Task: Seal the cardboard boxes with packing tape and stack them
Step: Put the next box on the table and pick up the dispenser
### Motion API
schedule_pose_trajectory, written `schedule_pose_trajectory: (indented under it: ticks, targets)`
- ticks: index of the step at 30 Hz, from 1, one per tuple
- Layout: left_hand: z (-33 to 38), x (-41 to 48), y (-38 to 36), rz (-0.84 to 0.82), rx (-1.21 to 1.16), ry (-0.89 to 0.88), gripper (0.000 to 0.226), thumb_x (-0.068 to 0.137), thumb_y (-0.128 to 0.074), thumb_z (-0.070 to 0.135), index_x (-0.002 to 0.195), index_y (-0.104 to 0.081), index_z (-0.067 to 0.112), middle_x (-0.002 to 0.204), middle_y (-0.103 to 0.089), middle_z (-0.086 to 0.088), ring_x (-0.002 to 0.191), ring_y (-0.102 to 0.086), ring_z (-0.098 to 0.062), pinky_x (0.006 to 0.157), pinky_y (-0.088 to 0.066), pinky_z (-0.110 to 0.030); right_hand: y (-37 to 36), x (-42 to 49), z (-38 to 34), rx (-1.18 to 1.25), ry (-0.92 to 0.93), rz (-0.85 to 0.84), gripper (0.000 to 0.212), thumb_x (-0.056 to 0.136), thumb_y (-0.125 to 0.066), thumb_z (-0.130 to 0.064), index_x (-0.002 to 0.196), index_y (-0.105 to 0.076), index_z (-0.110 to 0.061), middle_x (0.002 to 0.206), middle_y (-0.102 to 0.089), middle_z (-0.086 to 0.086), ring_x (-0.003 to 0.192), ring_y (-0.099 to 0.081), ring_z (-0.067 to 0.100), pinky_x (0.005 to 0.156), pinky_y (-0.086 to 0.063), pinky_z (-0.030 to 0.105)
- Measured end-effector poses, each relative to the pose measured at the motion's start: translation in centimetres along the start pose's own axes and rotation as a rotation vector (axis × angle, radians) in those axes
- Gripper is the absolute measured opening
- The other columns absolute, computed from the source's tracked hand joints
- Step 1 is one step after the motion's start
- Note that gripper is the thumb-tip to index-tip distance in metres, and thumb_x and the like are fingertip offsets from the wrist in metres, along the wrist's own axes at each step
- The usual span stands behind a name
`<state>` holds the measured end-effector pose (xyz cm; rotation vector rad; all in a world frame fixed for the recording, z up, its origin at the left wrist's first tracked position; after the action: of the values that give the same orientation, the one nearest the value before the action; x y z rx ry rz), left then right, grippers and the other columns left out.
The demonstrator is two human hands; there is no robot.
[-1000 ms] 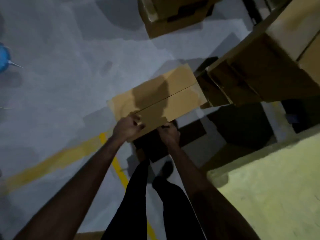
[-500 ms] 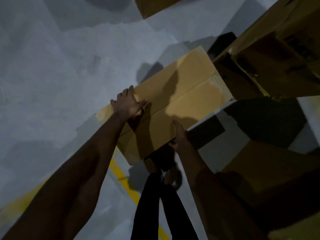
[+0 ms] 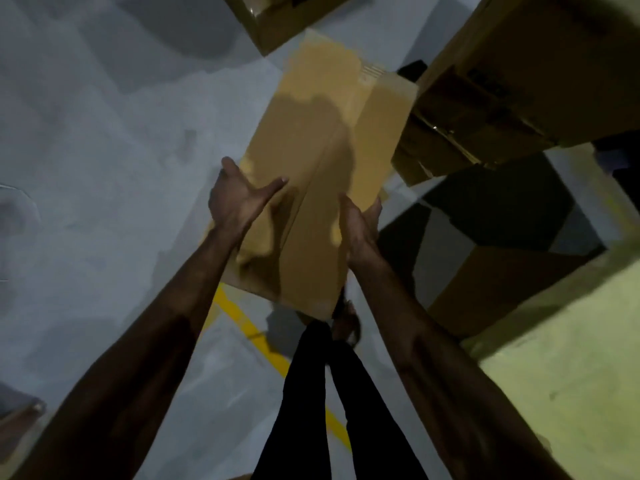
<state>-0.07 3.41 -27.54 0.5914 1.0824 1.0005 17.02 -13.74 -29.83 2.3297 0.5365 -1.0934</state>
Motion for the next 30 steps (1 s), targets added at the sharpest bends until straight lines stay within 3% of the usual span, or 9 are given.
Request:
schedule_pose_trajectory:
  ticks: [4,7,12,15,18,23,26,28,30]
  targets:
    - [3.9,-6.2,8.4,0.175,-0.061,0.071,0.101,0.07,-0.071,0.084,0.127,-0.043,0.005,0.121,-0.066,-0.018,0.109,-0.064,-0.04,0.084,-0.05,-0.046,4.0,-8.5,-7.2,-0.121,0.259,-0.063,0.072,0.086,-0.071,-0.048,0.148,-0.034,-0.049,0.129,-0.061,-0.013,0.116,-0.059,0.023,0.102,-0.051,0.052]
    - [6.7,-11.5,15.2,0.254,-0.086,0.084,0.1,0.076,-0.067,0.081,0.135,-0.04,0.006,0.132,-0.061,-0.019,0.116,-0.061,-0.044,0.091,-0.047,-0.049,7.4,-15.7,-12.7,-0.201,0.454,-0.088,0.077,0.086,-0.071,-0.051,0.152,-0.031,-0.048,0.14,-0.057,-0.013,0.126,-0.055,0.022,0.106,-0.048,0.053]
    - [10.8,-21.6,25.0,0.355,-0.109,-0.074,0.107,0.08,-0.06,0.083,0.142,-0.036,0.0,0.139,-0.057,-0.024,0.12,-0.057,-0.048,0.091,-0.045,-0.051,14.5,-27.7,-18.9,-0.192,0.654,-0.138,0.085,0.083,-0.074,-0.061,0.154,-0.03,-0.043,0.145,-0.052,-0.011,0.13,-0.052,0.02,0.105,-0.048,0.054]
    - [12.8,-28.5,28.6,0.397,-0.128,-0.186,0.112,0.085,-0.059,0.079,0.154,-0.025,-0.003,0.152,-0.047,-0.023,0.135,-0.049,-0.042,0.105,-0.037,-0.05,19.6,-33.5,-20.5,-0.196,0.719,-0.128,0.087,0.086,-0.074,-0.055,0.157,-0.027,-0.039,0.145,-0.05,-0.01,0.131,-0.05,0.018,0.106,-0.046,0.051]
    - [14.3,-34.6,29.3,0.384,-0.228,-0.342,0.103,0.086,-0.06,0.077,0.152,-0.03,0.004,0.151,-0.051,-0.013,0.136,-0.048,-0.035,0.11,-0.033,-0.049,25.8,-37.4,-19.7,-0.125,0.762,-0.057,0.087,0.083,-0.076,-0.054,0.155,-0.031,-0.04,0.138,-0.055,-0.016,0.127,-0.054,0.013,0.107,-0.048,0.05]
    - [18.0,-45.6,25.7,0.324,-0.365,-0.514,0.088,0.086,-0.065,0.072,0.142,-0.039,0.01,0.142,-0.055,-0.008,0.129,-0.052,-0.03,0.101,-0.035,-0.037,38.6,-41.5,-14.1,-0.074,0.78,0.146,0.079,0.089,-0.072,-0.051,0.155,-0.03,-0.044,0.14,-0.053,-0.019,0.128,-0.052,0.012,0.11,-0.046,0.043]
    - [20.8,-52.1,21.6,0.242,-0.379,-0.627,0.086,0.084,-0.066,0.073,0.139,-0.039,0.012,0.137,-0.056,-0.008,0.124,-0.055,-0.03,0.1,-0.045,-0.042,46.5,-42.6,-9.5,0.002,0.734,0.245,0.076,0.092,-0.071,-0.049,0.155,-0.03,-0.043,0.128,-0.051,-0.021,0.118,-0.051,0.009,0.099,-0.047,0.034]
    - [22.5,-56.4,18.7,0.178,-0.363,-0.67,0.086,0.081,-0.065,0.077,0.137,-0.038,0.018,0.138,-0.055,-0.005,0.124,-0.055,-0.029,0.104,-0.047,-0.048,51.9,-43.4,-6.2,0.036,0.71,0.319,0.076,0.093,-0.07,-0.049,0.156,-0.029,-0.041,0.13,-0.052,-0.019,0.115,-0.049,0.007,0.092,-0.044,0.028]
    - [24.1,-60.7,15.8,0.105,-0.339,-0.712,0.086,0.08,-0.064,0.078,0.138,-0.036,0.02,0.14,-0.053,-0.004,0.127,-0.053,-0.03,0.105,-0.048,-0.053,57.0,-44.0,-2.9,0.071,0.678,0.391,0.076,0.092,-0.07,-0.05,0.156,-0.03,-0.04,0.136,-0.054,-0.014,0.116,-0.05,0.009,0.095,-0.046,0.029]
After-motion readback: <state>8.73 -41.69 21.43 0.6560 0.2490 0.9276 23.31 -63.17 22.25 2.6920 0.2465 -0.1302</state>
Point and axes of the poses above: each hand's wrist, its own x-axis towards the middle knuckle, its own y-axis out of the back of the hand, z = x × y, the point moved 4 cm from there along x, towards the middle knuckle
